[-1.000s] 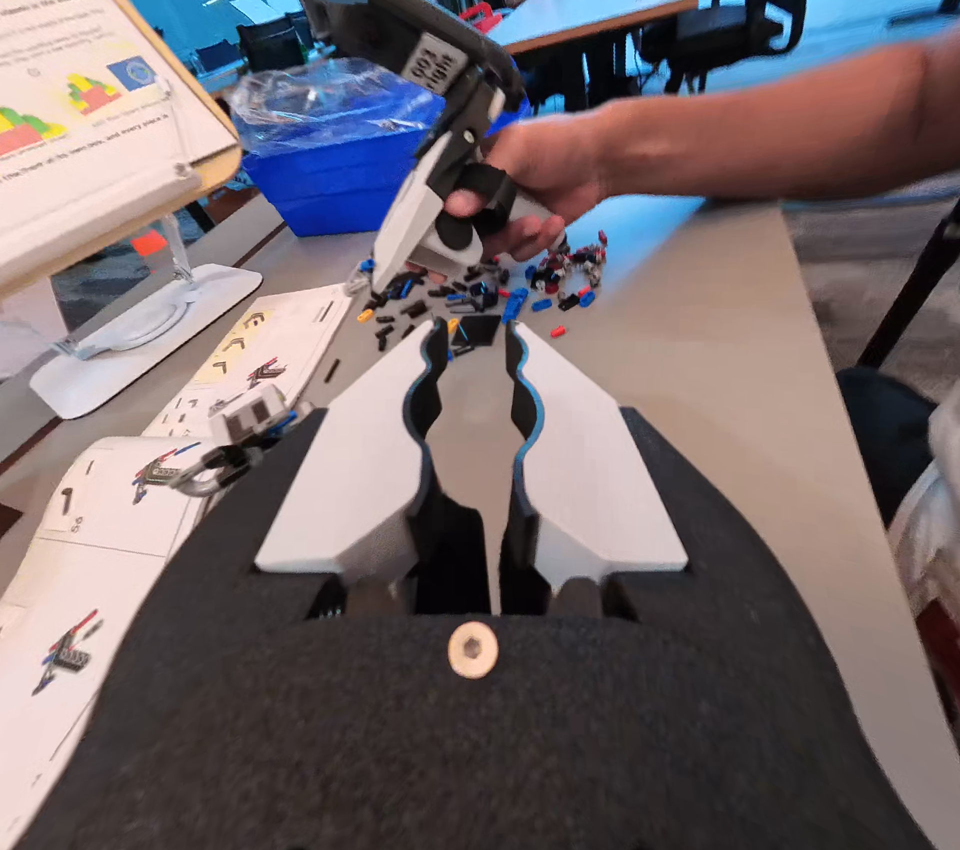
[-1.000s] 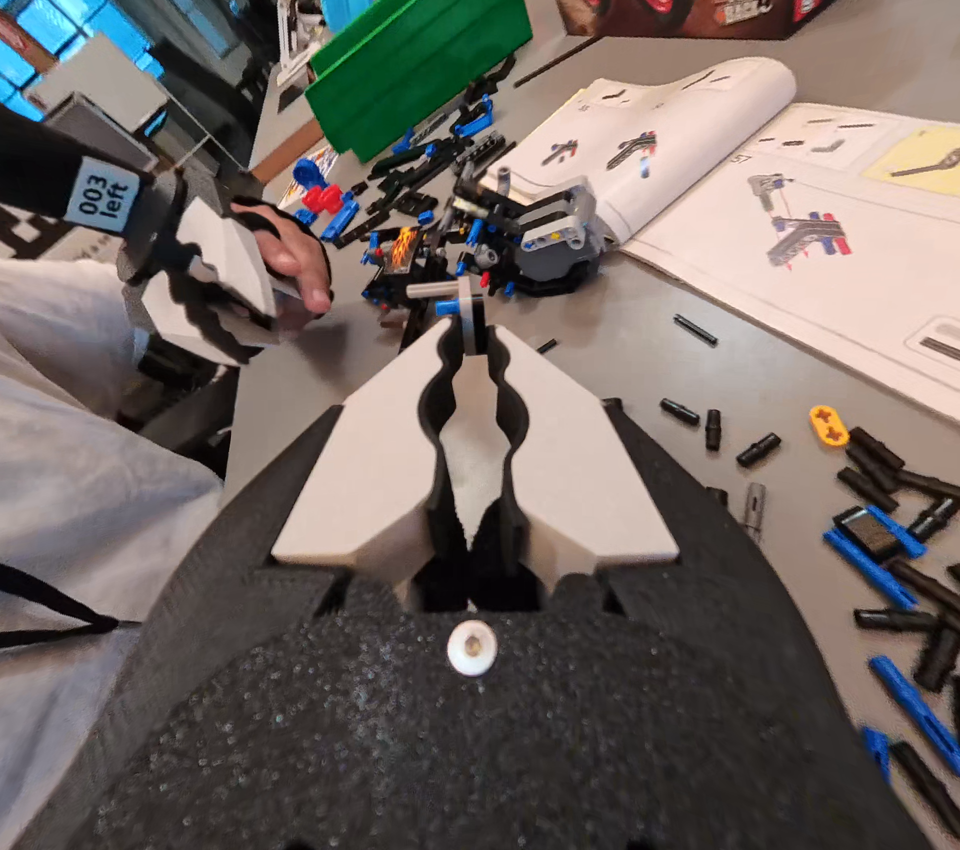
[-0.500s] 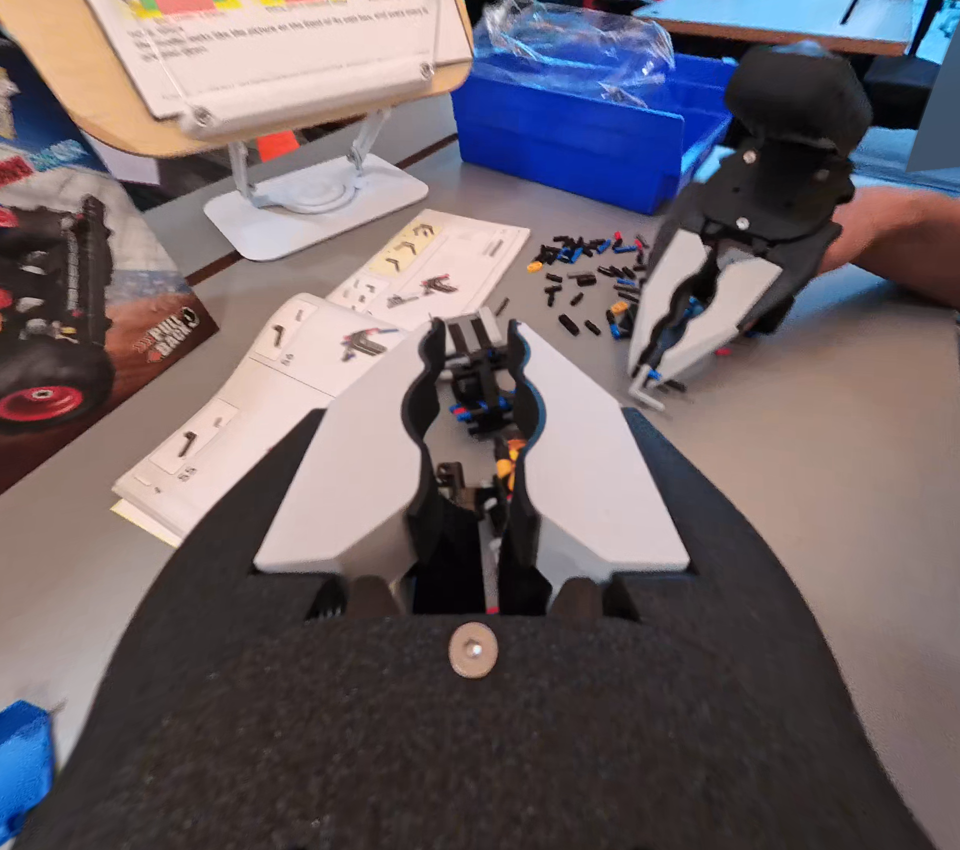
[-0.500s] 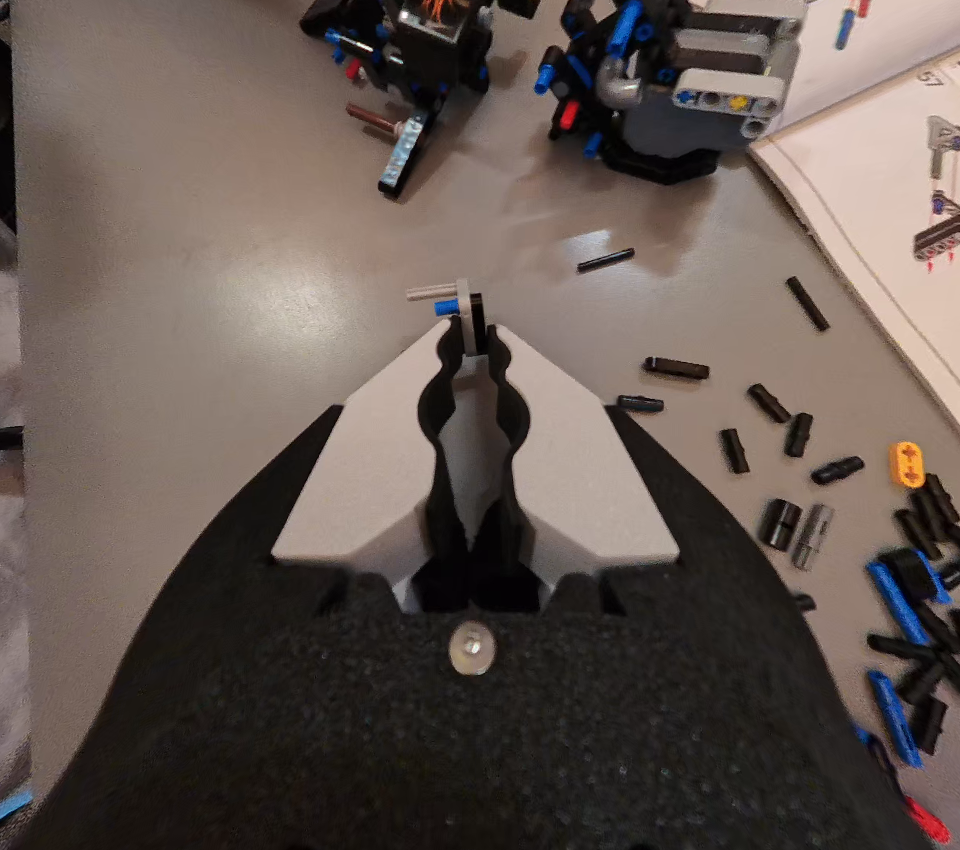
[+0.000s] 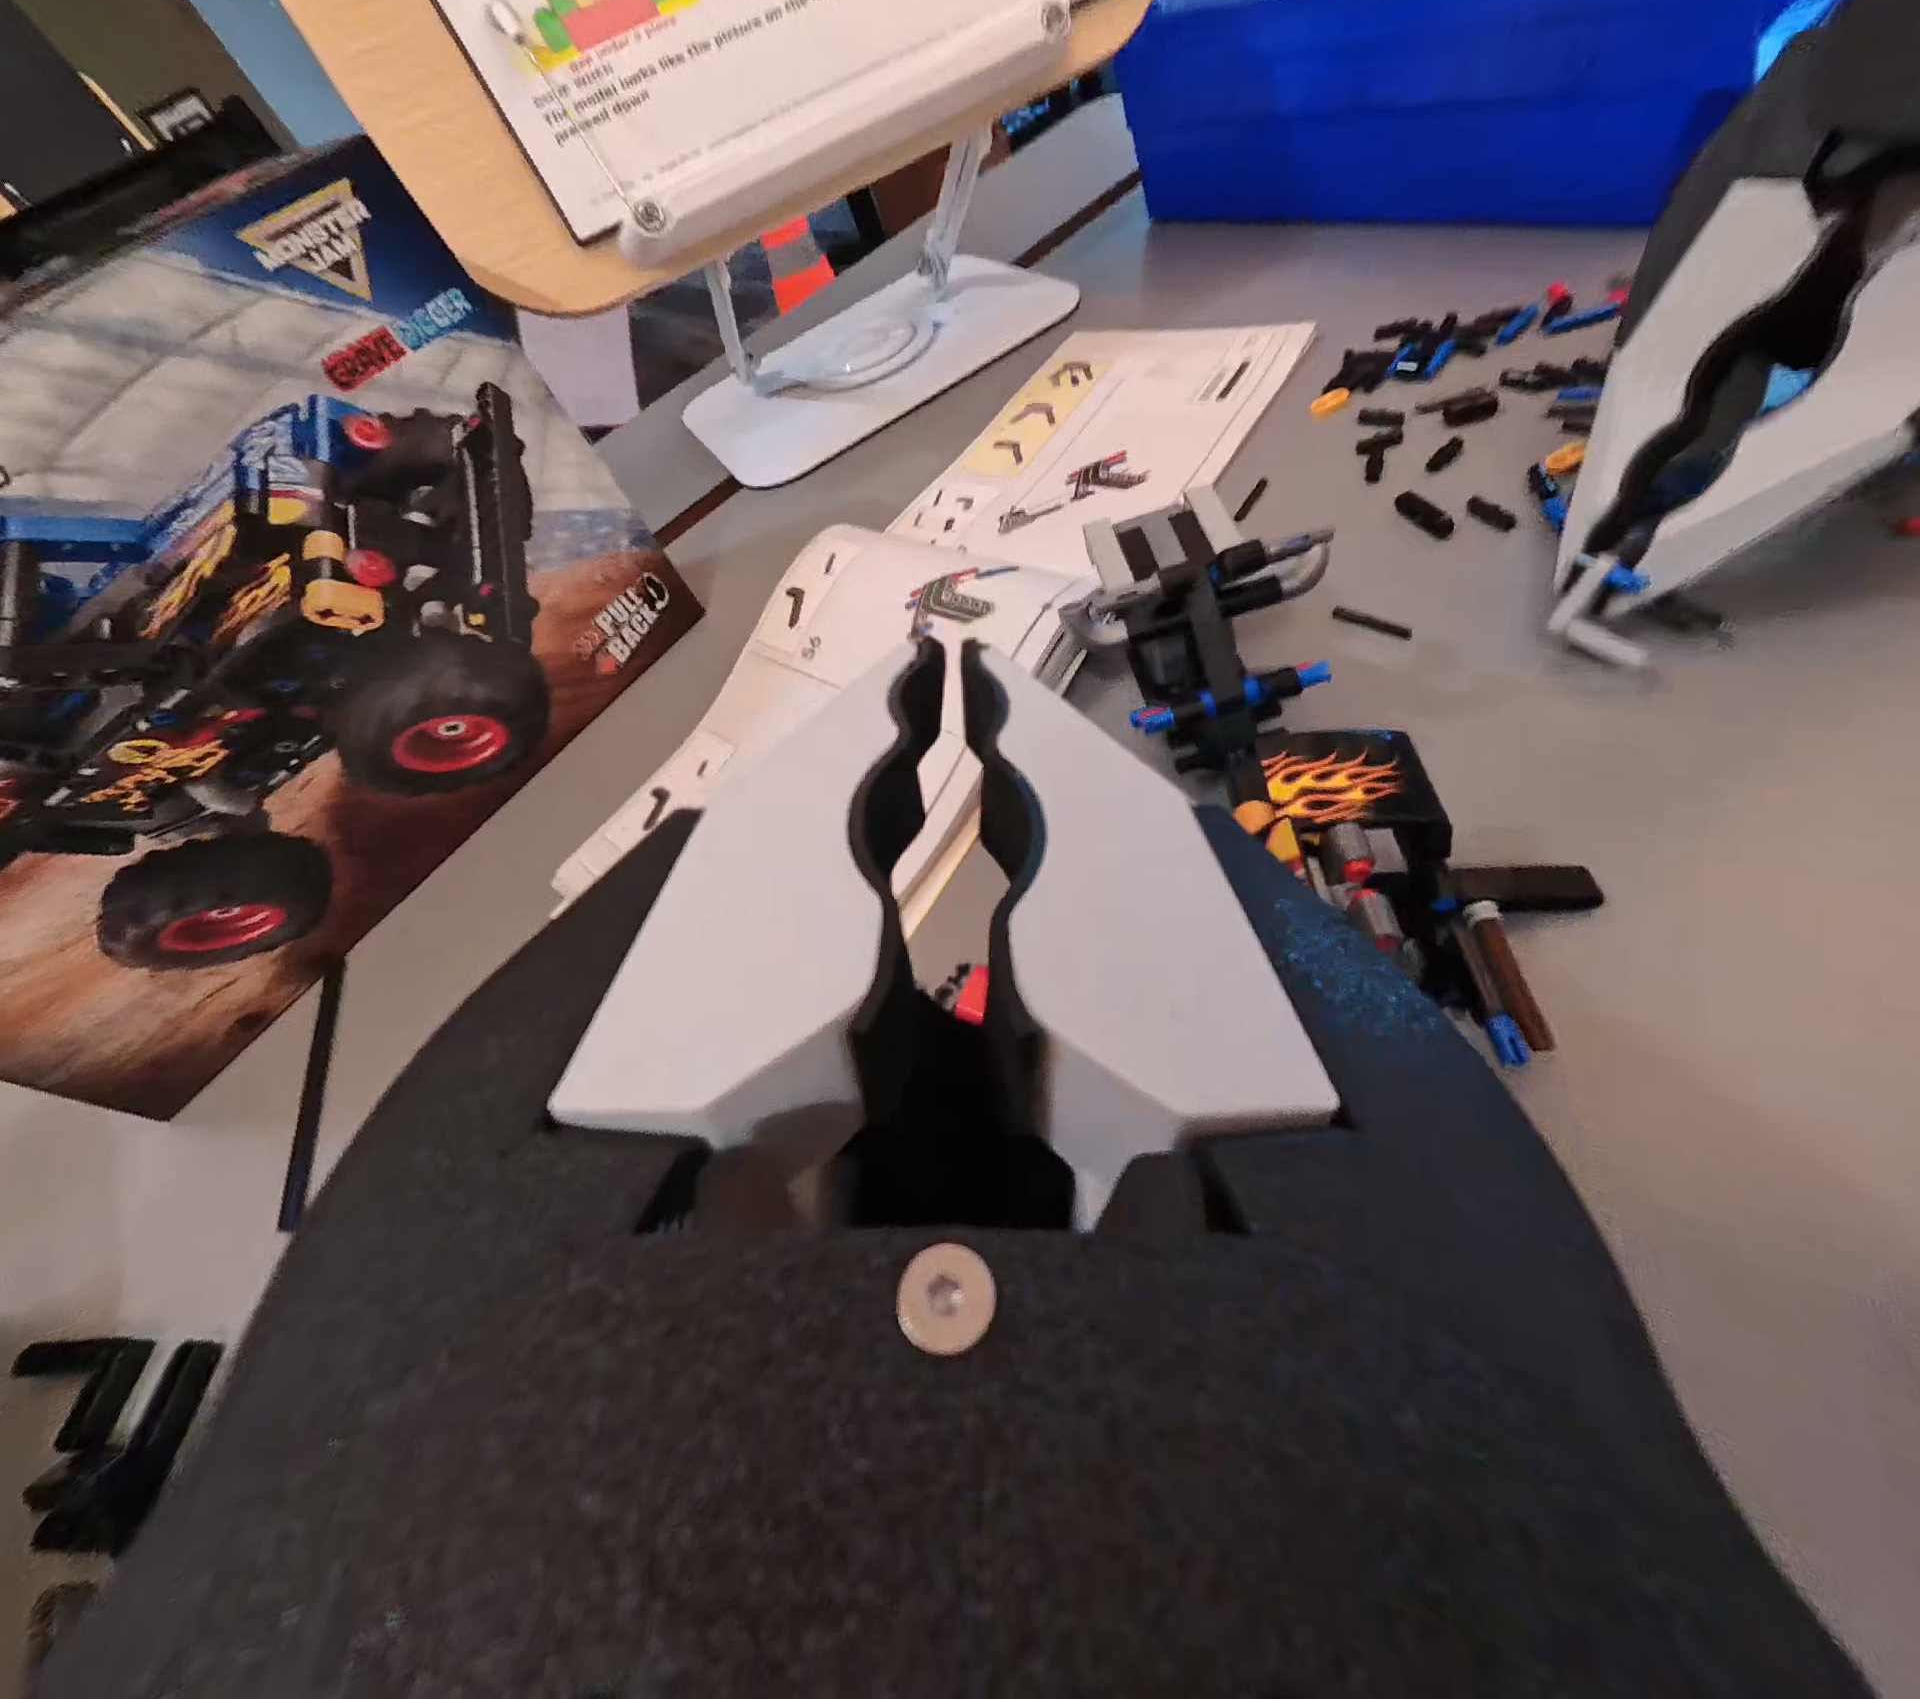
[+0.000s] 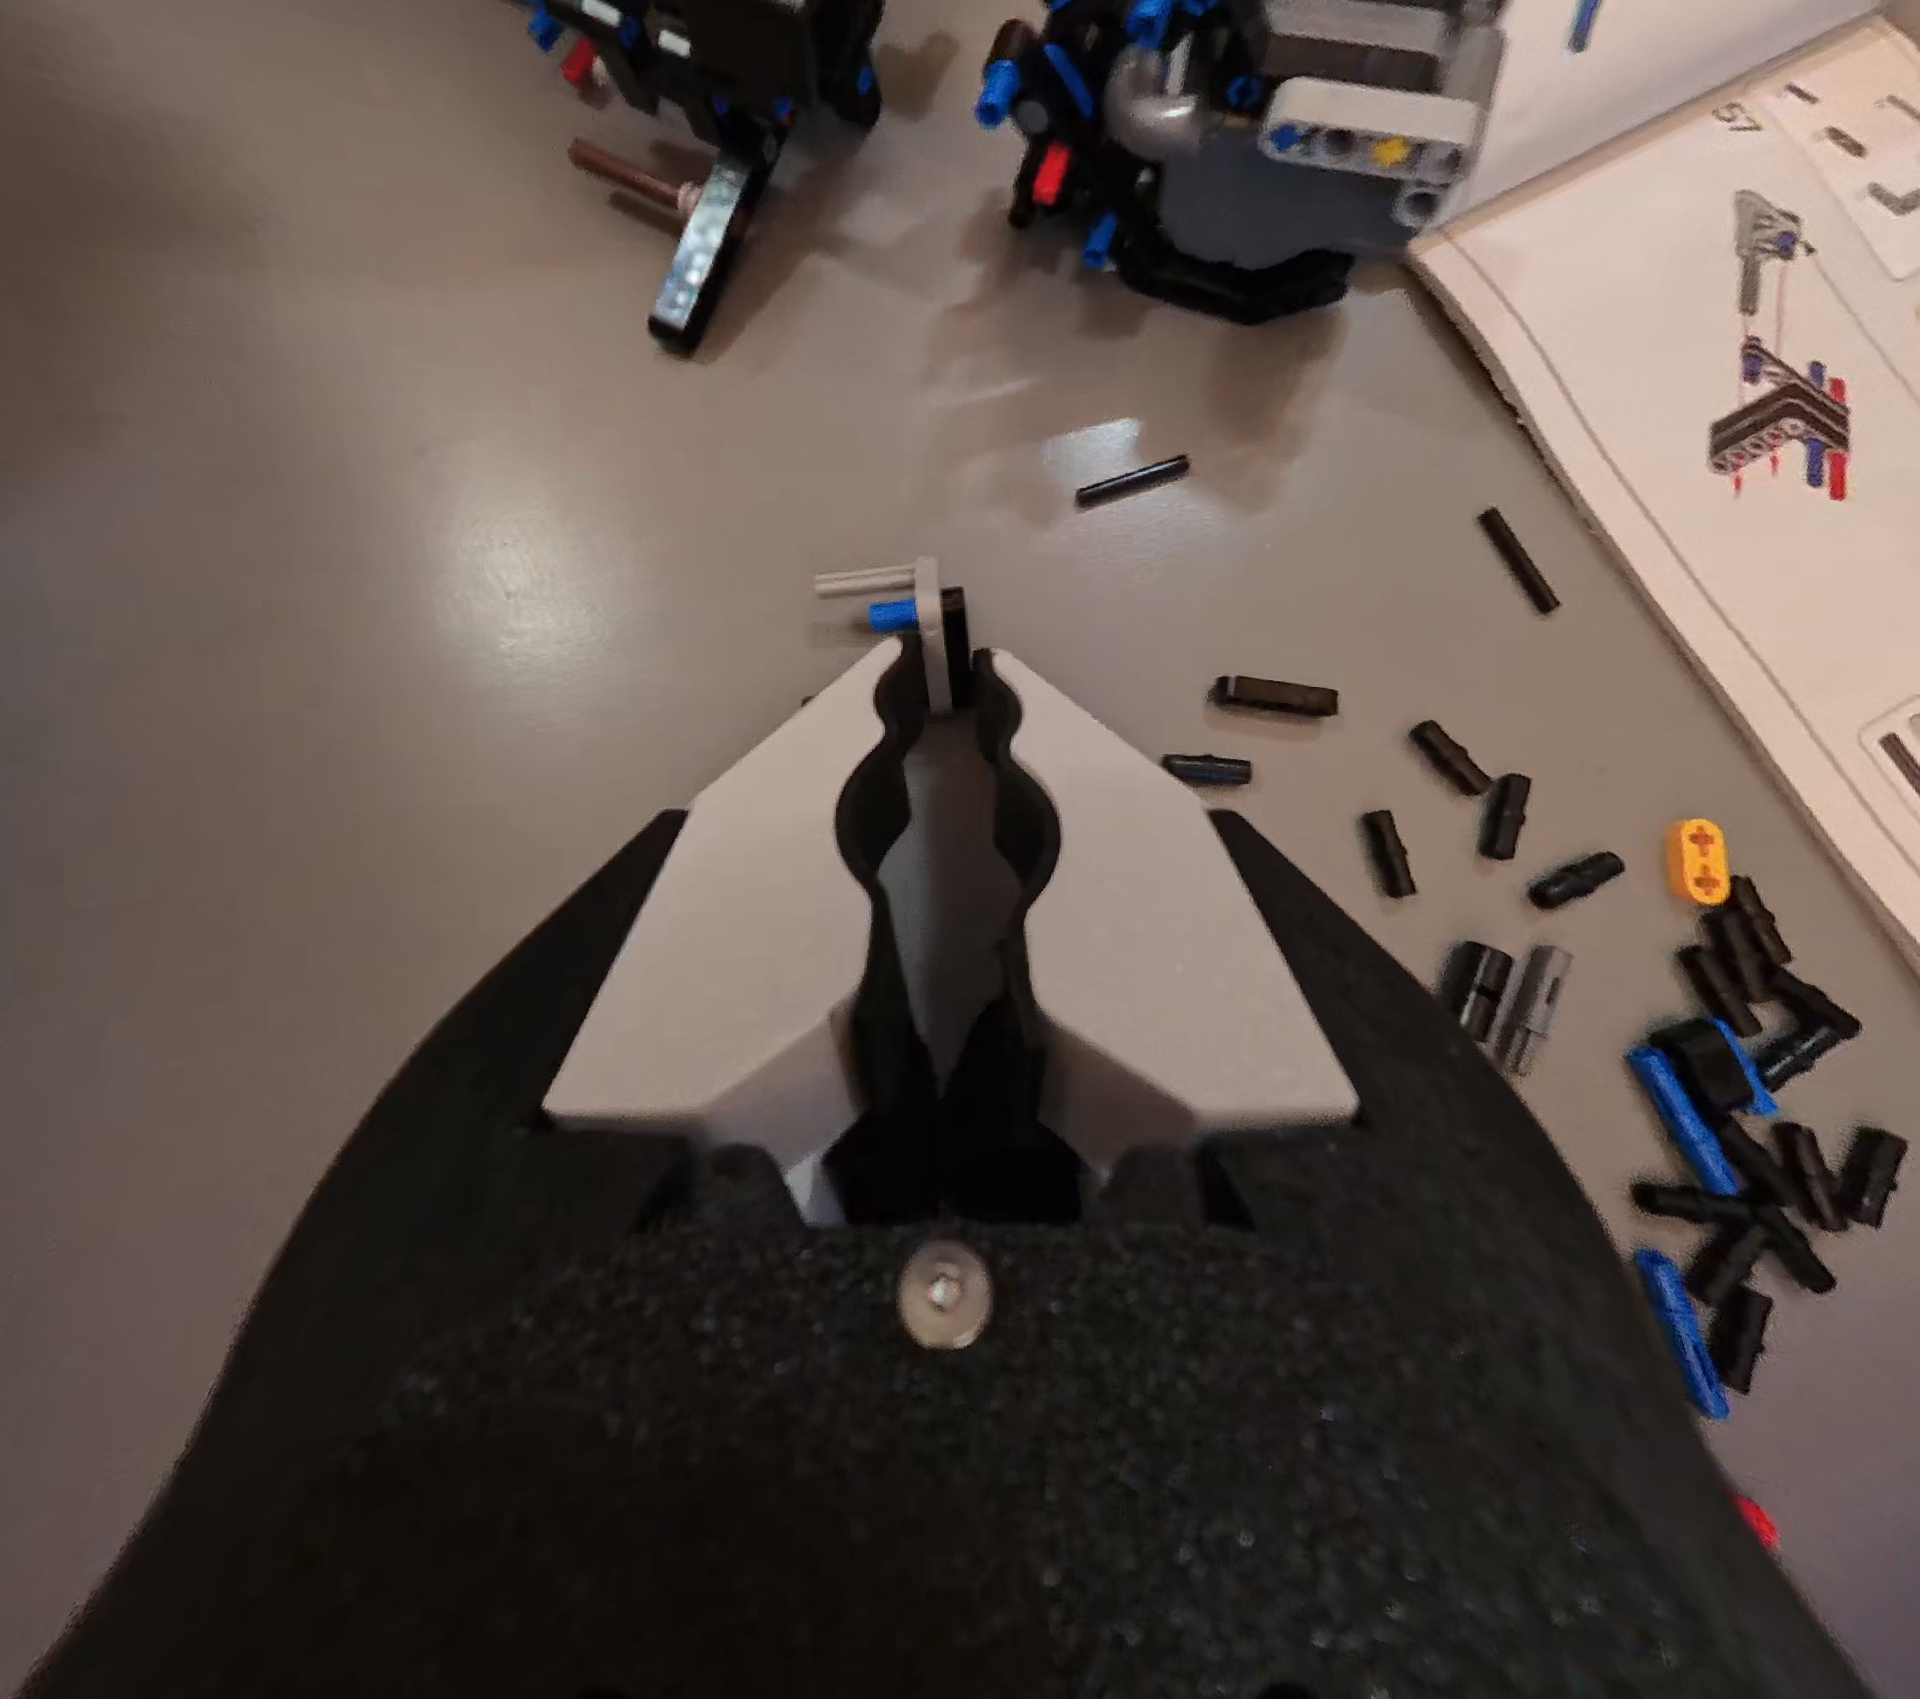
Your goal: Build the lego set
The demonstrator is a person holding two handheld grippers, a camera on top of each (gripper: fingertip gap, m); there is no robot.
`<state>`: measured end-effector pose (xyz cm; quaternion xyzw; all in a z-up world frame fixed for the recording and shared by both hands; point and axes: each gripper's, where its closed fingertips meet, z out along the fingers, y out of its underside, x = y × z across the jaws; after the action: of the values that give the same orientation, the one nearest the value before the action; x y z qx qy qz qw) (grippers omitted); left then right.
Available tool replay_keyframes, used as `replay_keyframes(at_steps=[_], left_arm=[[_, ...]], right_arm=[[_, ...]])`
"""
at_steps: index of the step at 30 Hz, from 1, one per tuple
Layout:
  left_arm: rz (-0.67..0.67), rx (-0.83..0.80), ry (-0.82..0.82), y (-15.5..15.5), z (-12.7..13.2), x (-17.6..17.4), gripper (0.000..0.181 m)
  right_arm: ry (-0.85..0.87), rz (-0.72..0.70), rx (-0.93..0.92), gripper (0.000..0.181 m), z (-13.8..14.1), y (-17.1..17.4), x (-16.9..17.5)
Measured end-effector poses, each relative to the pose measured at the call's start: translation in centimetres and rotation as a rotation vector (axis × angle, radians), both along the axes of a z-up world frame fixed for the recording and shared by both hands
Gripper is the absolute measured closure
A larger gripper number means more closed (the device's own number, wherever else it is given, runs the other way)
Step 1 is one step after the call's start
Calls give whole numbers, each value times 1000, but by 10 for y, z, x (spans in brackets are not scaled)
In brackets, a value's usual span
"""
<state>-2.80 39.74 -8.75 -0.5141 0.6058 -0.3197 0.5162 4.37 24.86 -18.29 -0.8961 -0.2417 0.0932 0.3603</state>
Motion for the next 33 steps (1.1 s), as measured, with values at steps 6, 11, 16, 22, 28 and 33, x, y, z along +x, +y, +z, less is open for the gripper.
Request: replay_keyframes(at_steps=[6, 11, 16, 22, 28, 33], left_arm=[[22, 36, -4, 11, -4, 0, 177], [28, 21, 8, 15, -5, -2, 177], [41, 71, 14, 18, -1, -7, 177], [64, 98, 45, 21, -9, -7, 176], [44, 63, 64, 18, -16, -5, 176], [48, 94, 67, 19, -15, -6, 176]], right_arm=[[215, -274, 107, 173, 36, 17, 65], [222, -518, 154, 174, 37, 21, 127], [276, -552, 174, 174, 40, 22, 137], [260, -569, 205, 174, 44, 21, 144], [279, -547, 224, 174, 49, 21, 140], [285, -533, 241, 173, 53, 22, 138]])
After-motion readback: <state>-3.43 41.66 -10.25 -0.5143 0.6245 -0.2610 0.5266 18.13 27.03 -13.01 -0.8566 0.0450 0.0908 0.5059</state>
